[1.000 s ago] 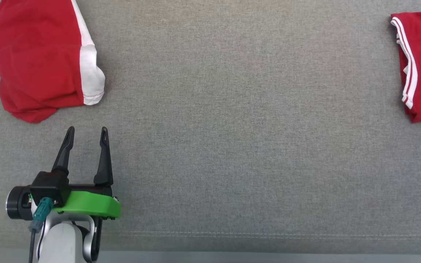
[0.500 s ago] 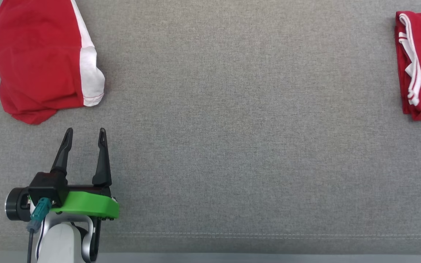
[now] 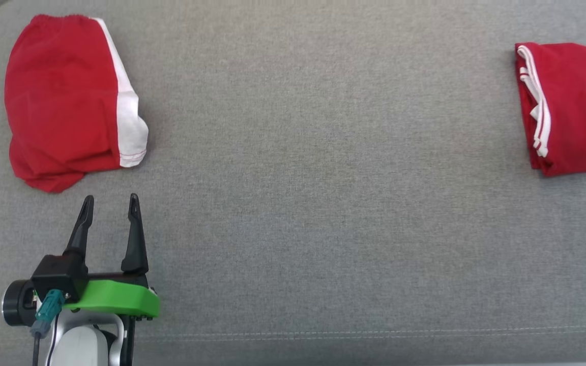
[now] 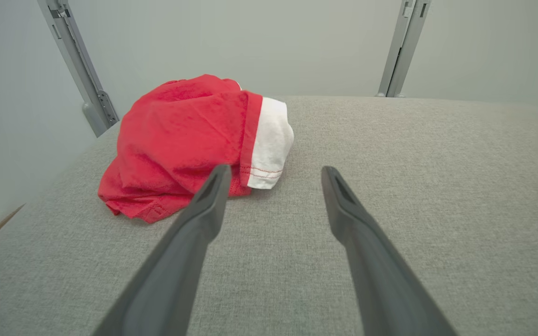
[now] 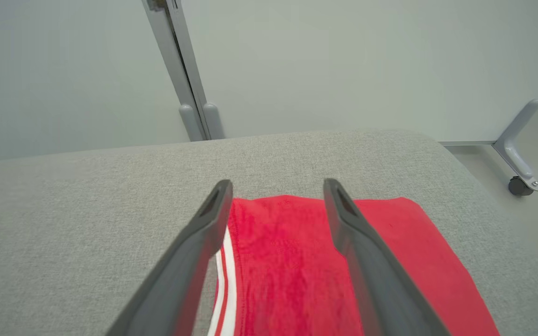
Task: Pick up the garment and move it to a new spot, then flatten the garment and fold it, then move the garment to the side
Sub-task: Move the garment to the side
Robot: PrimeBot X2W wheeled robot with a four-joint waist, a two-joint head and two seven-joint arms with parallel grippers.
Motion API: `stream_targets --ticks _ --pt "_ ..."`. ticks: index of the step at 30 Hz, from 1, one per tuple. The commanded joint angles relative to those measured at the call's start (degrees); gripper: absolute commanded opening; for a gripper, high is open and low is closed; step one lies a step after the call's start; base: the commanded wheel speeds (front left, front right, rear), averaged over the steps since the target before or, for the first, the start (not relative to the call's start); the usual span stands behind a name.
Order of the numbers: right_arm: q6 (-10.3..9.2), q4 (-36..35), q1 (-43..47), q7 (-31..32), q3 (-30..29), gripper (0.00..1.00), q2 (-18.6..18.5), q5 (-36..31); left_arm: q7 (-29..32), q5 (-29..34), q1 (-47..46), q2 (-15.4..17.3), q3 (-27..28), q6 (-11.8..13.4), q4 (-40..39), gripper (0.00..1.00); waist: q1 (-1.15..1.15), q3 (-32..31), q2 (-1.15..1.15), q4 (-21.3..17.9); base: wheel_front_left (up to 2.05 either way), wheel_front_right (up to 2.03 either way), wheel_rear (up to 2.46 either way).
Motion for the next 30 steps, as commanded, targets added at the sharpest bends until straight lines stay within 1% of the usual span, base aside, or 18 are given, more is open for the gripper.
stream_targets --ticks 1,4,7,9,11,16,21,25,26,30 --pt "-0.09 -1.6 1.4 -1.5 0.3 1.00 0.0 0.5 -0.1 0.2 0.9 0.1 0.2 0.2 0.0 1.00 0.00 -2.4 0.00 -1.5 0.00 0.00 0.00" --pt "-0.09 -5.2 3.8 -3.6 1.3 1.00 0.7 0.4 -0.1 0.1 1.8 0.1 0.6 0.2 -0.1 1.00 0.00 -4.0 0.00 -2.4 0.00 0.00 0.00" --pt "-0.09 -8.2 5.7 -4.5 1.2 1.00 1.4 0.0 -0.1 0.2 2.5 0.2 1.0 0.2 -0.3 1.00 0.00 -5.4 0.00 -3.3 0.00 0.00 0.00" --pt "-0.09 -10.8 6.6 -4.7 0.1 1.00 1.6 -1.0 -0.1 0.4 3.0 0.2 1.2 0.3 -0.4 1.00 0.00 -6.2 0.00 -4.0 0.00 0.00 0.00" --pt "-0.09 -13.7 8.2 -4.7 -2.5 1.00 2.0 -2.5 -0.1 0.4 3.6 0.1 1.4 0.4 -0.5 1.00 0.00 -6.8 0.00 -4.6 0.00 0.00 0.00" --pt "-0.09 -20.7 14.6 -4.7 -10.3 1.00 3.9 -9.0 -0.1 0.5 4.9 0.1 1.9 0.5 -0.6 1.00 0.00 -8.9 0.00 -5.4 0.00 0.00 0.00" --pt "-0.09 -27.1 23.1 -4.7 -18.2 1.00 7.1 -15.3 -0.1 0.4 6.1 0.2 2.0 0.5 -0.8 1.00 0.00 -11.2 0.00 -5.6 0.00 0.00 0.00" --pt "-0.09 -32.4 29.4 -4.7 -23.1 1.00 9.9 -20.1 -0.1 0.4 7.2 0.2 2.0 0.8 -0.9 1.00 0.00 -12.7 0.00 -5.9 0.00 0.00 0.00" --pt "-0.09 -32.4 29.4 -4.7 -23.1 1.00 9.9 -20.1 -0.1 0.4 7.2 0.2 2.0 0.8 -0.9 1.00 0.00 -12.7 0.00 -5.9 0.00 0.00 0.00" --pt "-0.09 -36.4 34.9 -4.7 -26.7 1.00 12.5 -23.6 -0.1 0.0 8.3 0.1 2.4 1.0 -0.6 1.00 0.00 -13.9 0.00 -6.1 0.00 0.00 0.00"
